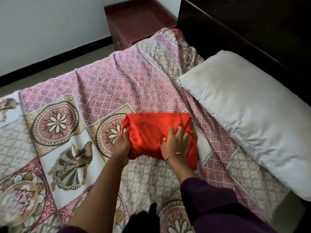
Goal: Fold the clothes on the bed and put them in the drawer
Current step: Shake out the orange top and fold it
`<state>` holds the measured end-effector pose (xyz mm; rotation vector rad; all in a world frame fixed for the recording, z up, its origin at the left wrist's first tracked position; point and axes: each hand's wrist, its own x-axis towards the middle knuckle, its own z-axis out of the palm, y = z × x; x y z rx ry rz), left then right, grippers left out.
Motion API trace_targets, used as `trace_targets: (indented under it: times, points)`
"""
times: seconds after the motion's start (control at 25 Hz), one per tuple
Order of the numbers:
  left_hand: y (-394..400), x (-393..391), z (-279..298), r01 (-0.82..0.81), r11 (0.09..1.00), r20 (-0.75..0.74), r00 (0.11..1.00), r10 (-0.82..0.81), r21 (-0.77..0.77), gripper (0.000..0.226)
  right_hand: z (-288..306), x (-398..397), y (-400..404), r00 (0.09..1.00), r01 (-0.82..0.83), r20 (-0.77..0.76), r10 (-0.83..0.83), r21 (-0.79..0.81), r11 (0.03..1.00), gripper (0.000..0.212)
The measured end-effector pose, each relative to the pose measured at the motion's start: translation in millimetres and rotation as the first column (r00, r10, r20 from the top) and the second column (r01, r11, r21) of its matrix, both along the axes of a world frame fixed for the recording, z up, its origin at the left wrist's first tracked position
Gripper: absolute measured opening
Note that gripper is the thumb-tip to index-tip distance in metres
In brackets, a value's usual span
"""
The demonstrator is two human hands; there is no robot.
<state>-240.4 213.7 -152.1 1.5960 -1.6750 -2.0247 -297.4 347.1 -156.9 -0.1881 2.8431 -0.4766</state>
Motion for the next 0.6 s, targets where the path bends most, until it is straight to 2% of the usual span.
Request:
trace_targets:
  times: [0.04, 0.08, 0.12, 0.2, 0.24, 0.28, 0.36, 0.4, 0.44, 0.48, 0.56, 0.6]
  points:
    - [2.1, 0.1, 10.0, 0.044, 0.999, -0.034, 0.998, -0.043, 0.025, 0.043, 7.1, 4.4, -9.5, 0.999, -0.030, -0.032, 0.024, -0.210, 0.977, 0.052]
    - [3.5, 0.5, 20.3, 0.085, 0.996, -0.085, 0.993, -0.083, 0.028, 0.041, 18.6, 8.2, -19.4, 0.999, -0.026, 0.025, 0.039, -0.404, 0.915, 0.057]
    - [5.2, 2.2, 32.7, 0.130, 0.991, -0.129, 0.984, -0.126, 0.022, 0.040, 30.0, 10.4, -30.2, 0.984, 0.007, 0.152, 0.088, -0.535, 0.845, 0.063]
    - [10.4, 9.1, 59.3, 0.203, 0.979, -0.187, 0.962, -0.197, 0.017, 0.047, 57.6, 20.3, -45.8, 0.868, 0.110, 0.441, 0.227, -0.617, 0.779, 0.076]
    - [13.0, 13.1, 72.3, 0.214, 0.976, -0.214, 0.956, -0.200, 0.045, 0.055, 68.3, 26.8, -49.5, 0.829, 0.175, 0.510, 0.229, -0.626, 0.760, 0.084]
    - [15.5, 19.2, 87.2, 0.231, 0.968, -0.242, 0.949, -0.203, 0.096, 0.067, 78.4, 32.9, -49.2, 0.828, 0.239, 0.527, 0.193, -0.641, 0.729, 0.086]
    - [15.0, 38.0, 117.8, 0.332, 0.931, -0.327, 0.906, -0.270, 0.150, 0.082, 99.2, 46.4, -42.4, 0.863, 0.326, 0.495, 0.098, -0.695, 0.641, 0.062]
    - [12.3, 51.5, 133.6, 0.366, 0.922, -0.376, 0.878, -0.297, 0.128, 0.079, 113.0, 55.2, -39.6, 0.881, 0.339, 0.468, 0.072, -0.729, 0.595, 0.046]
    - [7.5, 64.0, 144.1, 0.344, 0.933, -0.416, 0.868, -0.271, 0.110, 0.071, 124.9, 60.9, -38.0, 0.887, 0.347, 0.456, 0.068, -0.756, 0.555, 0.033]
    - [2.0, 78.5, 154.5, 0.253, 0.961, -0.457, 0.872, -0.175, 0.115, 0.061, 142.0, 69.5, -37.1, 0.890, 0.351, 0.448, 0.081, -0.789, 0.505, 0.026]
    - [-20.4, 122.3, 157.9, -0.076, 0.988, -0.479, 0.868, 0.133, 0.137, 0.046, 181.0, 95.7, -39.9, 0.883, 0.376, 0.452, 0.129, -0.844, 0.383, 0.021]
    - [-31.3, 146.3, 150.7, -0.263, 0.959, -0.410, 0.867, 0.284, 0.108, 0.047, 196.0, 107.4, -42.1, 0.862, 0.415, 0.478, 0.166, -0.855, 0.310, 0.018]
